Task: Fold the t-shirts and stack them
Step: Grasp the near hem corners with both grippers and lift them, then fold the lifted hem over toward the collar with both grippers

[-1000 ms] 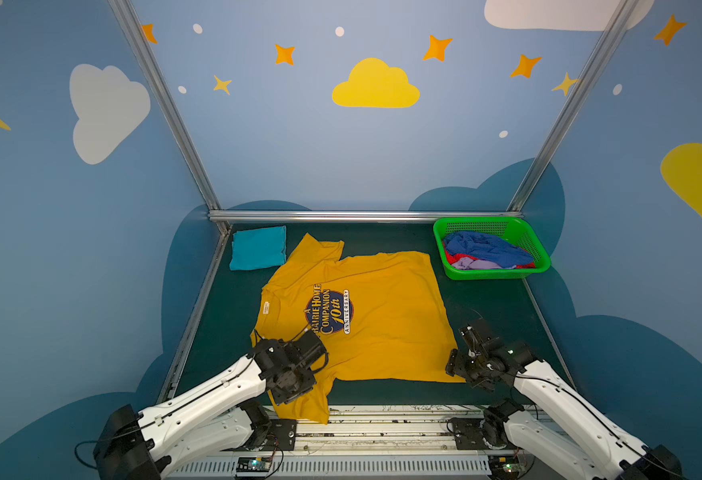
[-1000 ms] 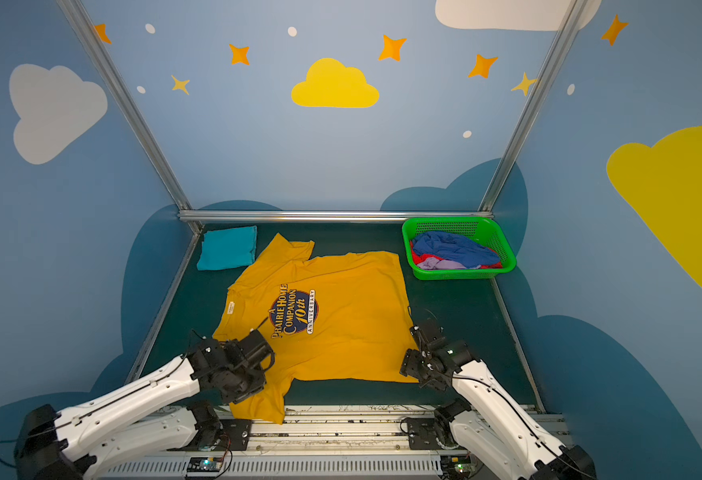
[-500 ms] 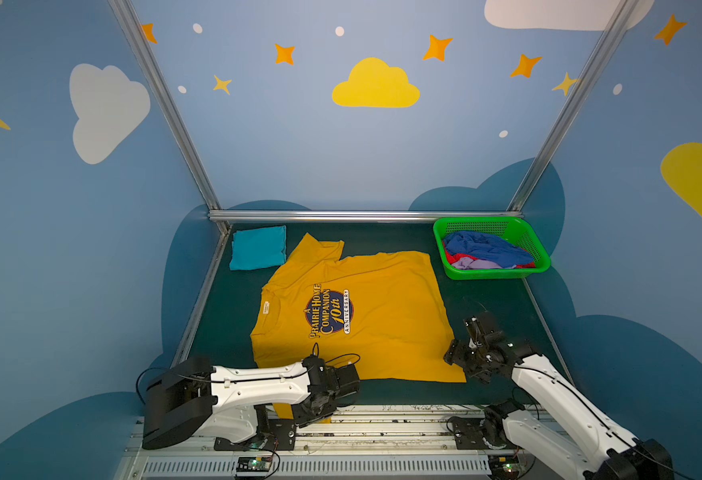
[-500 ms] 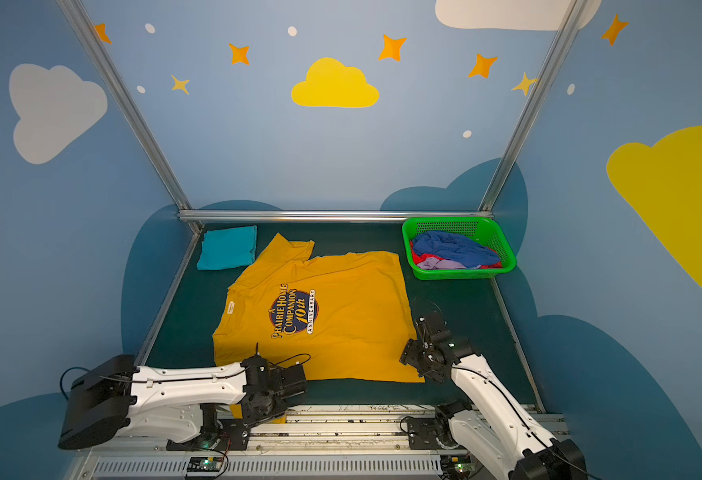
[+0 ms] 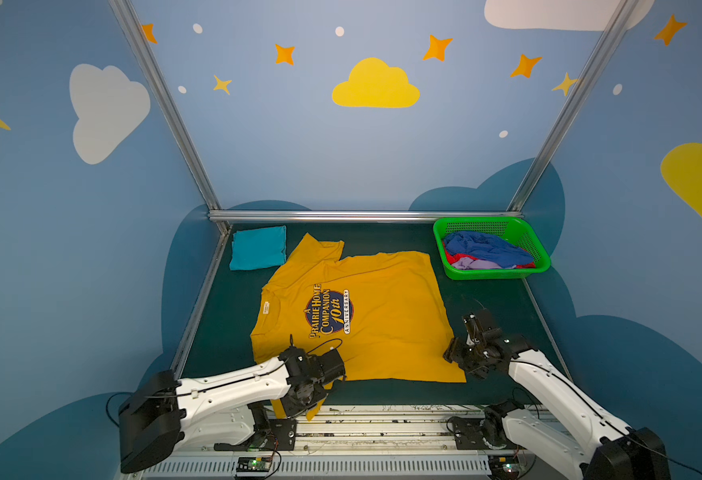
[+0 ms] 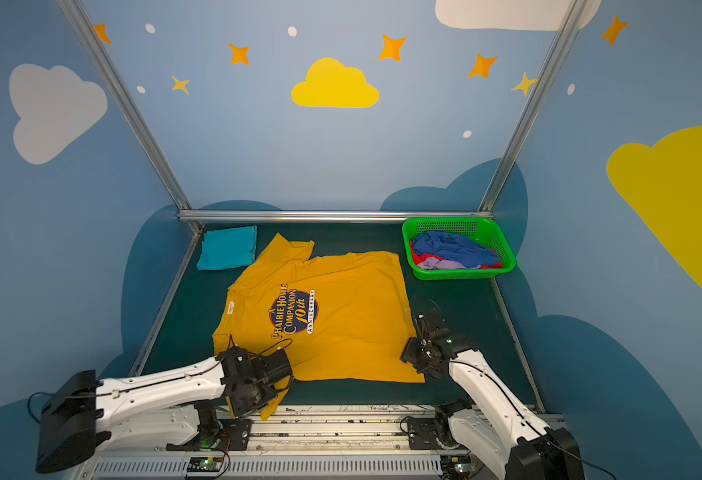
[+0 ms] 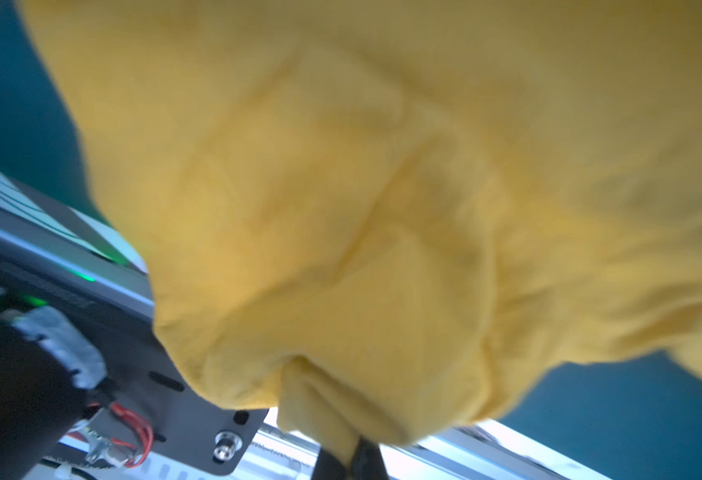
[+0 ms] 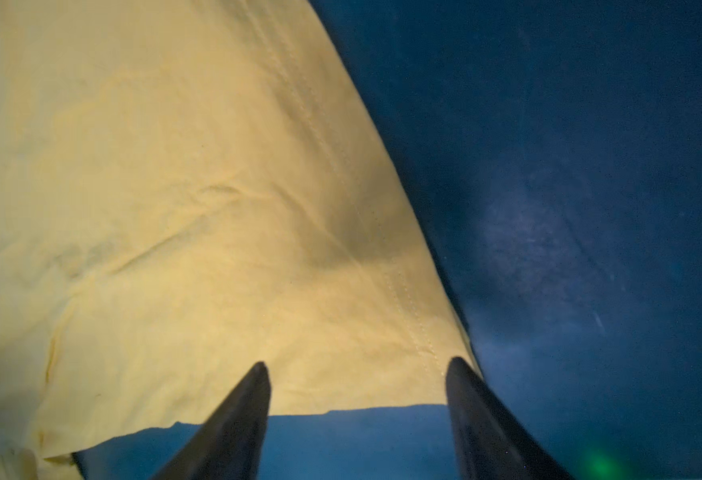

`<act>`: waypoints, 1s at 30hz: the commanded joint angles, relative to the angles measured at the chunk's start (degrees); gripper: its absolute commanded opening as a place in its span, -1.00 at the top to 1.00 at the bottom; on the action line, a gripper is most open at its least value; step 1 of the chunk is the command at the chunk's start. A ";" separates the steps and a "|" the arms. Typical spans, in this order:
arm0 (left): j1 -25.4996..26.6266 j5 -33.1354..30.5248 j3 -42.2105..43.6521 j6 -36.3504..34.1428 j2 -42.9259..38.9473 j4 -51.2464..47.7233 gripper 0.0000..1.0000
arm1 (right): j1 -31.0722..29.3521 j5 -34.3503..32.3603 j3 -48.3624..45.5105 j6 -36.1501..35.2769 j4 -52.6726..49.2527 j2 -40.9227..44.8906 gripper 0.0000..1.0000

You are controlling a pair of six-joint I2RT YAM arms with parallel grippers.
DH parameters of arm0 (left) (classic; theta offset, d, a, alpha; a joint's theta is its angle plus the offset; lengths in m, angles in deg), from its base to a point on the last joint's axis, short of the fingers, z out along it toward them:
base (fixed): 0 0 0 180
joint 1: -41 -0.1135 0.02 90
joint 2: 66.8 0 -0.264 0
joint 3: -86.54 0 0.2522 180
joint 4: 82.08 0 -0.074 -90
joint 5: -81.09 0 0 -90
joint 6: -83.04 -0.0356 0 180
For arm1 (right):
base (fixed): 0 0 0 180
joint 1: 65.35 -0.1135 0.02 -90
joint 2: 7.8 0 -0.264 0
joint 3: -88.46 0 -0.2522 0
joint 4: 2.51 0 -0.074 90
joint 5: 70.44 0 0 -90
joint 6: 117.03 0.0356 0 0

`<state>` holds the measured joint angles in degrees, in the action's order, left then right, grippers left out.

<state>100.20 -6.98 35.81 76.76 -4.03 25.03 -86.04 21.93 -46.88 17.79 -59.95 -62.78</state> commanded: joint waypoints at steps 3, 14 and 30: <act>-10.27 -5.92 -8.47 -10.86 -6.38 -7.43 0.93 | 0.55 -2.02 -0.50 -0.09 -2.49 0.21 -0.61; -19.32 -5.46 -16.69 -22.85 1.40 -9.03 0.93 | 1.00 0.83 -1.73 0.56 -3.05 -3.54 -0.42; -32.91 -3.66 -25.29 -36.62 8.52 -7.49 0.92 | 1.09 11.45 7.43 -0.74 -6.85 -25.64 1.00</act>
<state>68.21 -10.87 11.74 43.19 3.55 18.10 -85.05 28.53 -40.15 16.44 -67.43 -86.56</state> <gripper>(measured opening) 0.048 0.304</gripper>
